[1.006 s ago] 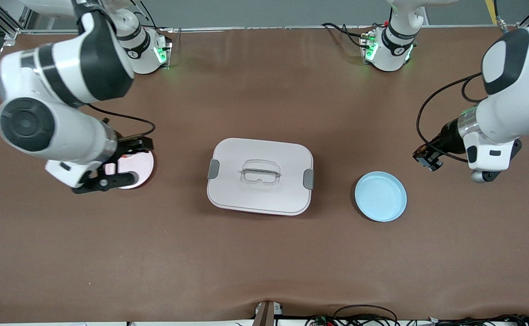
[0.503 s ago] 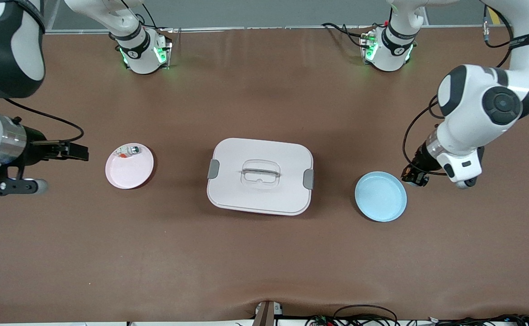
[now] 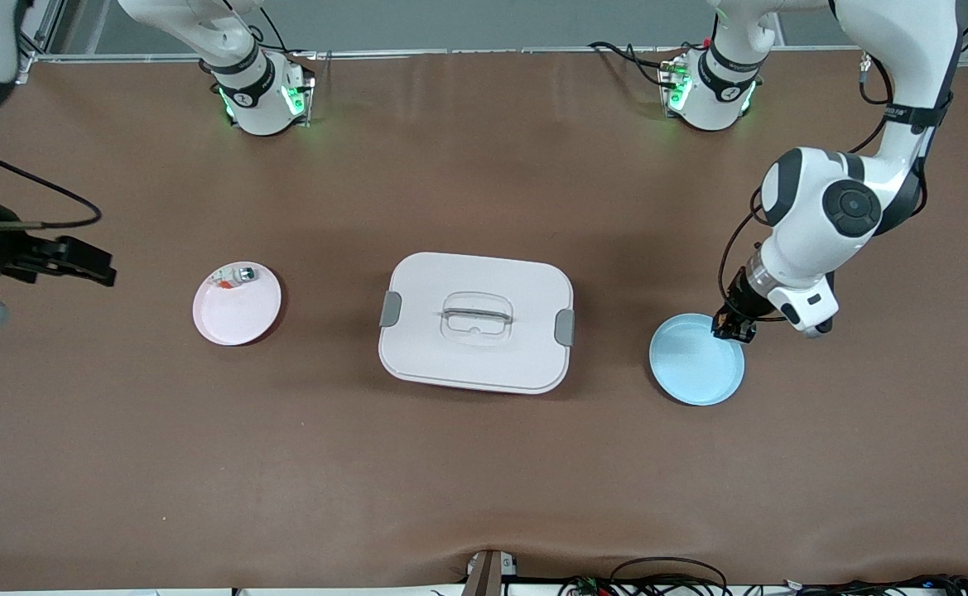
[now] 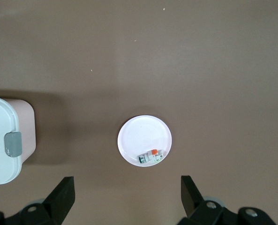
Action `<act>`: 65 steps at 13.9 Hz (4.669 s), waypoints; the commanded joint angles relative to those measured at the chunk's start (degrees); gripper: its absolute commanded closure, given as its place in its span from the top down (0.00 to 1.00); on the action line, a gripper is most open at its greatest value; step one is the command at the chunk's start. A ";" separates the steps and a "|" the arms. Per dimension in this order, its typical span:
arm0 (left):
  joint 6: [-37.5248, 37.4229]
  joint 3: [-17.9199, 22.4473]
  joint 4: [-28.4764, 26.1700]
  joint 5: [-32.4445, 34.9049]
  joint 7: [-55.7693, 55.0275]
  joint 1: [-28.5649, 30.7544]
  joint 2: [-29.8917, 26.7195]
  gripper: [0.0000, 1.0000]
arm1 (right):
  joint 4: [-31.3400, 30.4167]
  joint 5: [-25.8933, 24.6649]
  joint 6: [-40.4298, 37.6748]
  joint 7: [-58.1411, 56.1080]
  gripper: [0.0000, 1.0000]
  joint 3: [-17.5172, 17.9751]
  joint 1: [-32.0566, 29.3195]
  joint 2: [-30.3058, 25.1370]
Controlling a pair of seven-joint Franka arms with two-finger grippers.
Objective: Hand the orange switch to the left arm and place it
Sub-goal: 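Lower the switch with the left gripper onto the light-blue plate, then open the left gripper to release the switch on the plate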
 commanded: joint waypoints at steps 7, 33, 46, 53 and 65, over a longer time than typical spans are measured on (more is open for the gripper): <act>-0.40 0.30 7.45 11.21 -15.39 -0.91 11.02 0.00 | -4.23 0.29 -2.32 0.45 1.00 0.61 -4.16 -4.63; -3.41 -0.40 12.83 14.76 -18.51 -1.61 18.59 1.00 | -25.61 0.20 7.45 0.45 1.00 0.61 -5.66 -18.87; -3.32 -0.14 11.61 8.12 -5.48 -1.00 15.44 1.00 | -25.52 0.20 7.97 0.27 1.00 9.39 -12.33 -18.79; -3.41 3.02 6.86 -5.63 47.49 -1.52 11.12 1.00 | -24.99 0.29 8.76 0.36 1.00 9.48 -12.86 -18.43; -2.88 12.95 8.87 -7.39 79.05 -9.26 7.87 1.00 | -23.15 0.90 -7.22 0.63 1.00 9.49 -11.63 -18.26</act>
